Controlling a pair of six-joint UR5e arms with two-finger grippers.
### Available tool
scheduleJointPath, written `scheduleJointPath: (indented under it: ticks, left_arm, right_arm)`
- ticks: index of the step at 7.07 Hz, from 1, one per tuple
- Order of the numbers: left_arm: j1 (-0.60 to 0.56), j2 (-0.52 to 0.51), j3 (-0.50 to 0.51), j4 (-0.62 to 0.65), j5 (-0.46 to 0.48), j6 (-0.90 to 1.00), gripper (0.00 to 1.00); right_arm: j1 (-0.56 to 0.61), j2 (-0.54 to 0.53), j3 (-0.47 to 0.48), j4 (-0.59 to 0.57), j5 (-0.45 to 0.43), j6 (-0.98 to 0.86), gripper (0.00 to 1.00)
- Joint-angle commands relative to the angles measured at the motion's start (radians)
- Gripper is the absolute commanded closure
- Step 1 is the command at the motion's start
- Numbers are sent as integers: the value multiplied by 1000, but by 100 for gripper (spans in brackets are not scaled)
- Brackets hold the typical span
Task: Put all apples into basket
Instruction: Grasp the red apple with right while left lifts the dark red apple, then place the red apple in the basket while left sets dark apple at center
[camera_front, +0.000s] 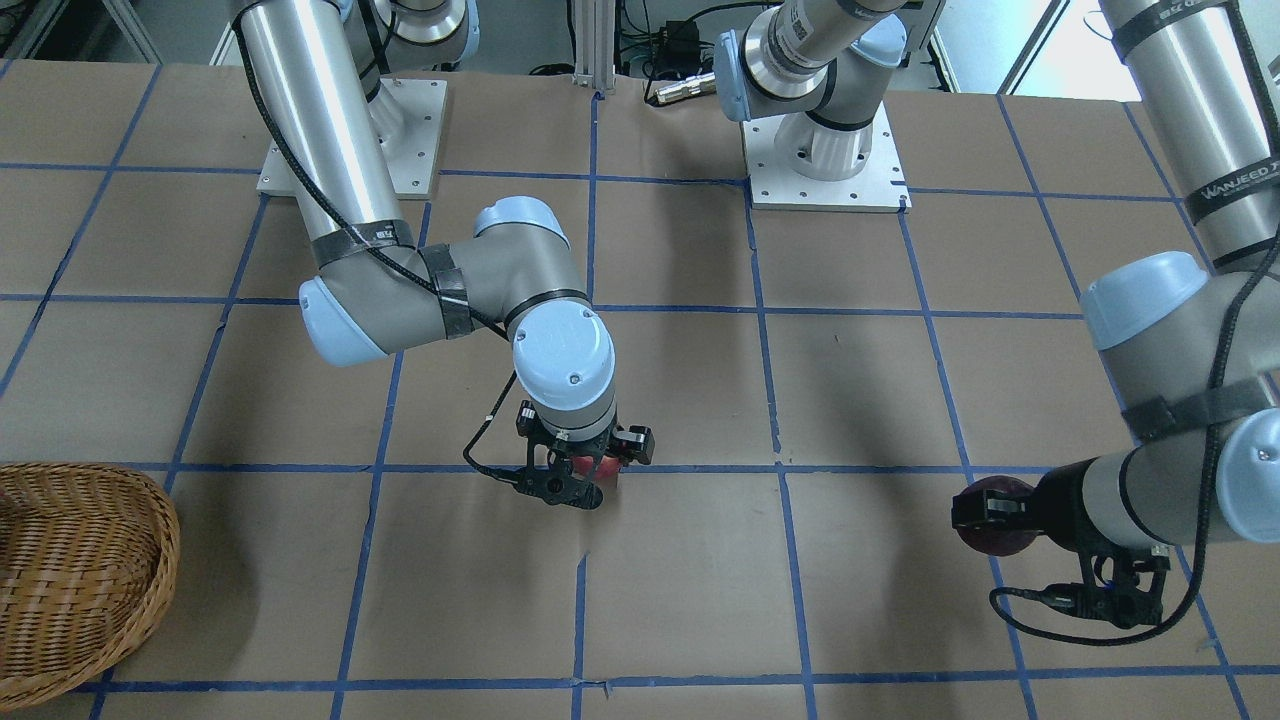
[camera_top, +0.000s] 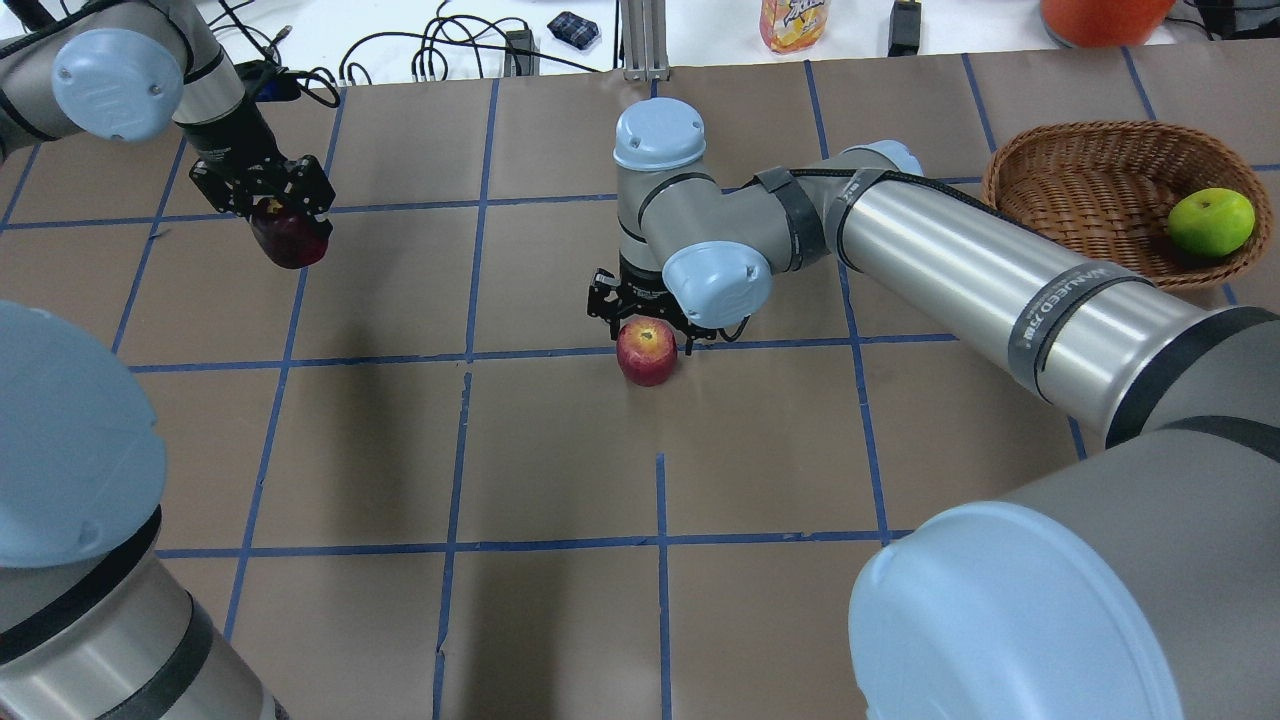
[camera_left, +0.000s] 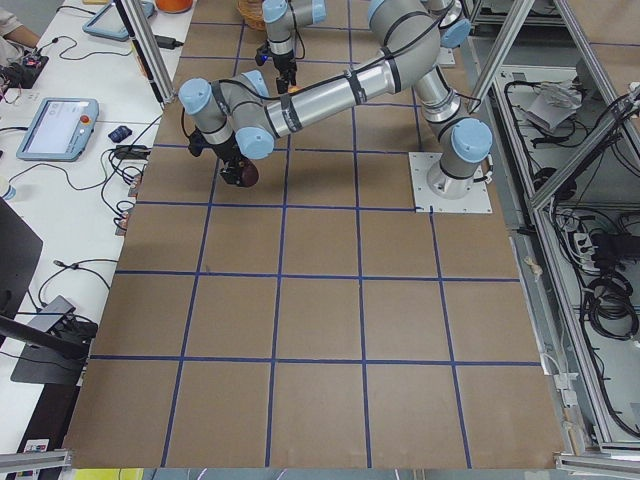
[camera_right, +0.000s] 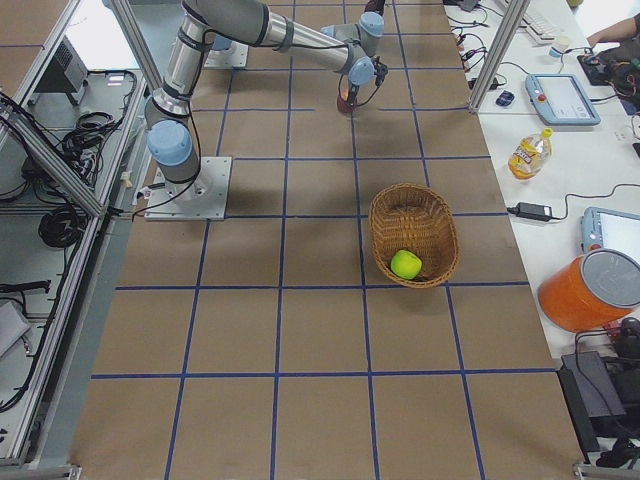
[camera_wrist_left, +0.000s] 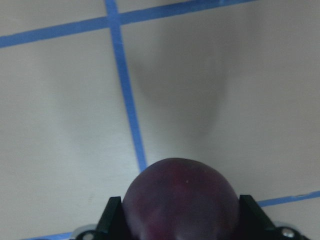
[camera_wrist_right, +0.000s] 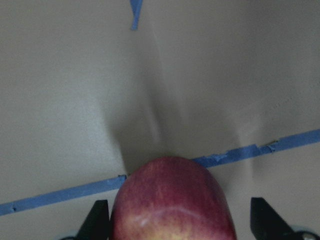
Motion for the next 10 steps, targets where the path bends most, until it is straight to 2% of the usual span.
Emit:
scheduleJointPath:
  ticks: [1,2,4,6,8,9,10]
  left_arm:
    - [-50,50,-46,-4,-31,-146,66]
    - [-102,67,-64,-1,-31,-243,66]
    - [-226,52,-72,11,-28,-462,66]
    - [-372,23,-75,99,-29,-745,66]
    - [-504,-31,-118,262,-31,-930,65]
    - [-564,-49,-144,326,-32,-1010,65]
    - [-596,-49,-190,328,-54,-1020,64]
  right_arm:
    - [0,5,8,-6,6,-3,54]
    - [-1,0,6,-9,25,-8,100]
    - [-47,-55,-11,-6,14,-21,100]
    - [-224,-154,-49,128,-21,-113,100]
    - [-431,-201,-100,217,-90,-372,100]
    - [-542,-196,-127,224,-116,-474,100]
    - [-626,-180,-140,202,-139,-684,100]
